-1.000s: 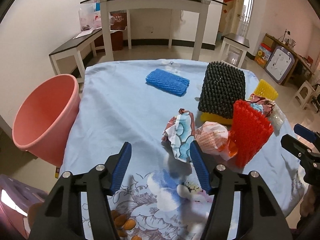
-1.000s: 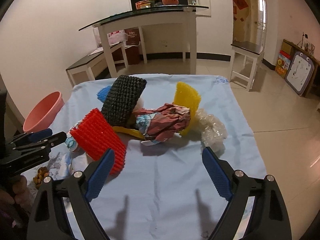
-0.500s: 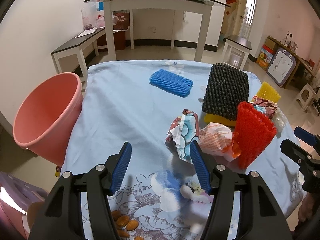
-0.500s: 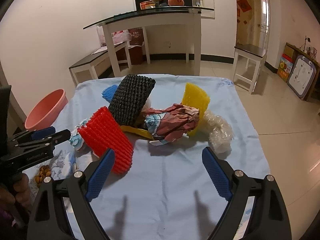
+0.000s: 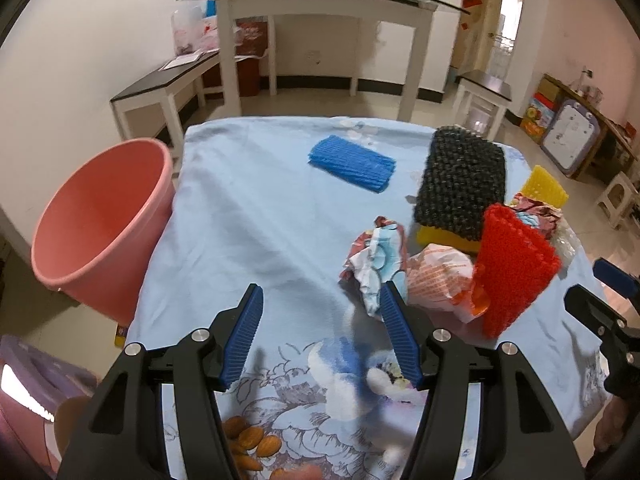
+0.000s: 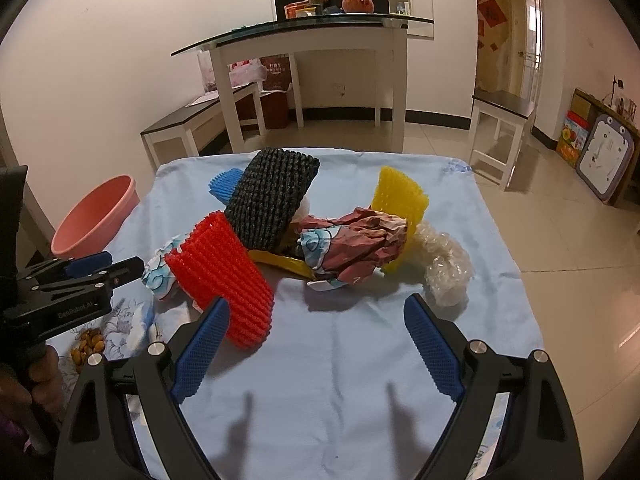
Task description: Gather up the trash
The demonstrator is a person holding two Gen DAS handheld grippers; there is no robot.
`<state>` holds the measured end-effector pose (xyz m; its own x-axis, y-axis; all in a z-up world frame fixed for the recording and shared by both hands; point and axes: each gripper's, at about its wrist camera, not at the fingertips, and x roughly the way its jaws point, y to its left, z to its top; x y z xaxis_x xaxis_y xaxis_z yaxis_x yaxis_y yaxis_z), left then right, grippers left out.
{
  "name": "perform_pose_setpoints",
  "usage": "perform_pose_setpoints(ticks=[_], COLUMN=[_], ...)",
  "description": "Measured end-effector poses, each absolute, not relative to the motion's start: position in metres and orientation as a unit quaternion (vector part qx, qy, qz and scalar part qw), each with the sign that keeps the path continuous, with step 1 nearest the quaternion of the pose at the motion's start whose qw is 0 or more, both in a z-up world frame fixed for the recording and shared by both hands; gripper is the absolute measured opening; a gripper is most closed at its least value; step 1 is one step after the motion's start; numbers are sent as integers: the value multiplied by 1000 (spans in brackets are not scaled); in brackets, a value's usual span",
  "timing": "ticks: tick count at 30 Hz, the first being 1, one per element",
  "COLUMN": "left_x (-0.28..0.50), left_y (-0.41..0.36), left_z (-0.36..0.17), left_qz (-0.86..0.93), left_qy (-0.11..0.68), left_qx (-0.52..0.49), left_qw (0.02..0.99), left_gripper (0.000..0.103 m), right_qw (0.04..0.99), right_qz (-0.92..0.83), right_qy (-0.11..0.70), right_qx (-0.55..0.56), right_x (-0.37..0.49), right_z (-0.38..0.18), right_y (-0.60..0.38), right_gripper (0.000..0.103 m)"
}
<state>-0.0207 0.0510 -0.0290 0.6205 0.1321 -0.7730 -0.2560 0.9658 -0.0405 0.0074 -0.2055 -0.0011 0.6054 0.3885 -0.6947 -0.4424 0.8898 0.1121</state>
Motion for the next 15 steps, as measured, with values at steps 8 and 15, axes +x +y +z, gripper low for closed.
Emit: perform_pose_setpoints(ticks=[8,15], left_x=[-19,-16], left_y=[53,50], left_z=[-27,-25], left_qz=[129,152], left_qy=[432,433], left_qx=[-69,-54], left_qw=[890,887], left_gripper=[61,61], right_qw=[896,898], right_qz=[230,226], right_qy=[379,376], right_qx=[-37,-39], right_x=[7,6], right_z=[-2,-1], right_y=[-204,-203], right_gripper=[87,87])
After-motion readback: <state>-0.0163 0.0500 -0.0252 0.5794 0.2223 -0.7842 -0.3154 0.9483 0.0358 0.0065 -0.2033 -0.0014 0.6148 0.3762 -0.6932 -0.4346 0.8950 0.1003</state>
